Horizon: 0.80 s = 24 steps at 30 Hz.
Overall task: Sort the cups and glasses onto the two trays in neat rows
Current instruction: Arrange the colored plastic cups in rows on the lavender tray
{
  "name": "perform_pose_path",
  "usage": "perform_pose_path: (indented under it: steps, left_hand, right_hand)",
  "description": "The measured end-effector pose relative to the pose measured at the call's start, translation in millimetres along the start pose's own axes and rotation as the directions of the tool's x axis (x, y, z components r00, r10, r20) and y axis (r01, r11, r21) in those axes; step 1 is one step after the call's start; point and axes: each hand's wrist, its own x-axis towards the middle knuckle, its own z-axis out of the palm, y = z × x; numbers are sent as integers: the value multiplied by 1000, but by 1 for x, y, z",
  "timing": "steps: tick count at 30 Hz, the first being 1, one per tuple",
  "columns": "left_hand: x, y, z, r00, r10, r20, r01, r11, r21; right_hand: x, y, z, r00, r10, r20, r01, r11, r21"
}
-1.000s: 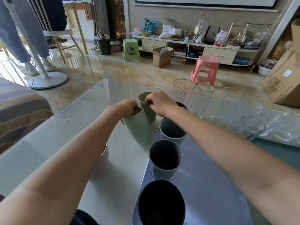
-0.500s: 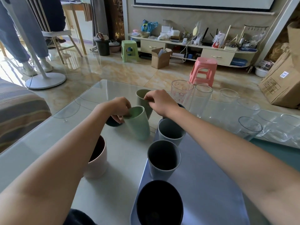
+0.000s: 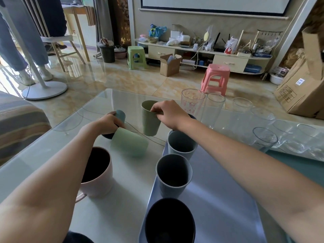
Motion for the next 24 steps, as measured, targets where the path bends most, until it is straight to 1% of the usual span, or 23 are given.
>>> perform_pose_path:
  steps: [3, 6, 10, 12, 16, 19, 22, 24]
  left_hand:
    - [2, 1, 2, 999, 32, -44, -31, 999, 24]
    - [3, 0, 7, 998, 44, -45, -43, 999, 30]
    - [4, 3, 4, 993, 90, -71, -81, 989, 126]
    - [5, 4, 1, 993, 109, -54, -99, 982, 162]
    - [6, 8, -3, 993, 119, -13, -115, 975, 189]
    - [-2, 18, -5, 986, 170, -5, -165, 966, 201]
    - [-10, 24, -7, 984, 179, 1, -175, 960, 219]
    - [-16, 26, -9, 985, 172, -6, -167, 960, 224]
  right_hand:
    - [-1, -1, 2, 1000, -9, -13, 9, 1000, 19]
    - [-5, -2, 2, 1000, -14, -14, 15, 1000, 22]
    - [-11, -1, 0, 999, -19, -28, 20, 999, 27]
    - [-12, 0, -4, 998, -16, -56, 18, 999, 42]
    - [-20, 1, -14, 984, -15, -177, 34, 994, 103]
    - [-30, 2, -24, 959, -2, -282, 45, 988, 145]
    - [-43, 5, -38, 926, 14, -377, 42, 989, 141]
    - [-55, 8, -50, 891, 19, -454, 47, 990, 134]
